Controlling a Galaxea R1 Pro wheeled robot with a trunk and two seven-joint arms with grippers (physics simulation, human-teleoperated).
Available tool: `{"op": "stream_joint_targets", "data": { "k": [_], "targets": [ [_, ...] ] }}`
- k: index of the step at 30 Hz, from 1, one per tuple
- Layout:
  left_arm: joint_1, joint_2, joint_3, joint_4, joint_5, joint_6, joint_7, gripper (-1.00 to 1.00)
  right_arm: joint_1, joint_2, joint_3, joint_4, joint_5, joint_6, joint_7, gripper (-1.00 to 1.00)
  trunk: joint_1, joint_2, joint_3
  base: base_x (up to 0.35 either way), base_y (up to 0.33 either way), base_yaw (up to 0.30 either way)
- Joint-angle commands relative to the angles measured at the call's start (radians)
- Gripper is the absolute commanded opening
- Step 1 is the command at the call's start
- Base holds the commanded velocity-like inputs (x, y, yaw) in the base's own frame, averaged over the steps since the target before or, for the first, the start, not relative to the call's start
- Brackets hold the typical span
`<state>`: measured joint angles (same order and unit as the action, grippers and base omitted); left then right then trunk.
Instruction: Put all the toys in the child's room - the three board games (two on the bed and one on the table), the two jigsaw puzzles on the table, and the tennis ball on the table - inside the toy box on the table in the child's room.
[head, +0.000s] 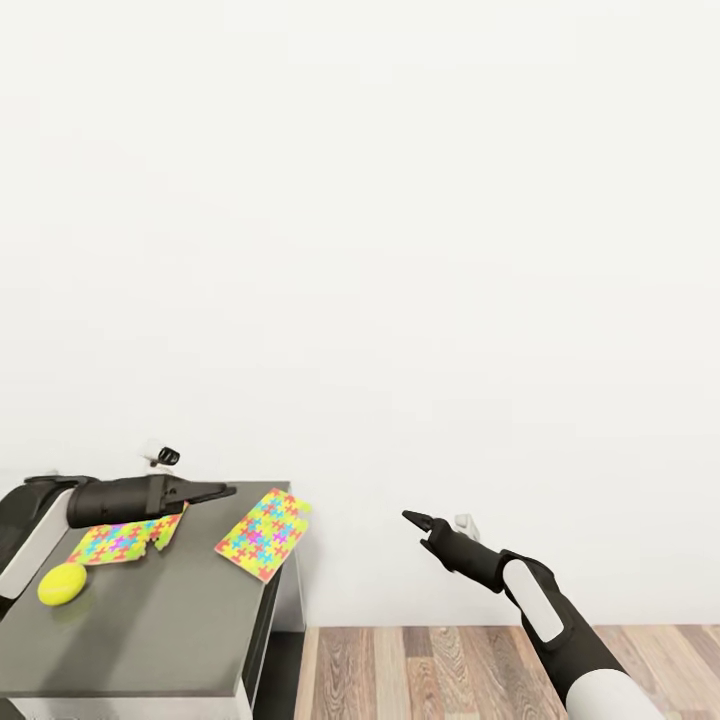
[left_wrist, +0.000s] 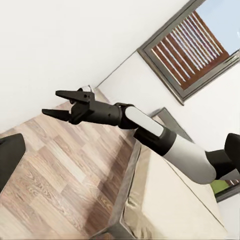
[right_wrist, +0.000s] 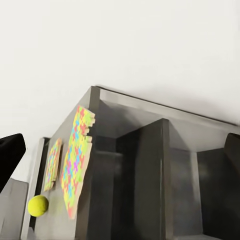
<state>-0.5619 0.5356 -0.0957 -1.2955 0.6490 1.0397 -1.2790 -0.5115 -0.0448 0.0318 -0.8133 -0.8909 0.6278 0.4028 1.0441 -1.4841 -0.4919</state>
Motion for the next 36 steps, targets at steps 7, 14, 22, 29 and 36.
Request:
{"op": "stream_joint_targets", "data": {
  "k": [7, 14, 22, 29, 36],
  "targets": [
    [-0.032, 0.004, 0.003, -0.053, -0.036, 0.008, 0.001, 1.0, -0.001, 0.003, 0.003, 0.0, -0.003, 0.007, 0.001, 1.0, 0.027, -0.05, -0.023, 0.0, 0.0, 0.0],
    [-0.107, -0.017, 0.006, -0.08, -0.099, 0.008, 0.005, 1.0, -0.001, 0.04, 0.001, 0.002, -0.004, 0.109, 0.031, 1.0, 0.054, -0.099, -0.045, 0.0, 0.0, 0.0],
    [-0.201, -0.04, 0.003, -0.105, -0.111, 0.008, 0.006, 1.0, -0.001, 0.066, -0.009, 0.032, -0.002, 0.15, 0.113, 1.0, 0.084, -0.155, -0.07, 0.0, 0.0, 0.0],
    [-0.218, -0.035, 0.006, -0.106, -0.114, 0.008, 0.006, 1.0, -0.004, 0.066, -0.01, 0.071, -0.001, 0.149, 0.121, 1.0, 0.111, -0.204, -0.092, 0.0, 0.0, 0.0],
    [-0.22, -0.032, 0.01, -0.107, -0.115, 0.008, 0.006, 1.0, -0.004, 0.069, -0.01, 0.073, -0.001, 0.148, 0.12, 1.0, 0.119, -0.218, -0.098, 0.0, 0.0, 0.0]
  ]
}}
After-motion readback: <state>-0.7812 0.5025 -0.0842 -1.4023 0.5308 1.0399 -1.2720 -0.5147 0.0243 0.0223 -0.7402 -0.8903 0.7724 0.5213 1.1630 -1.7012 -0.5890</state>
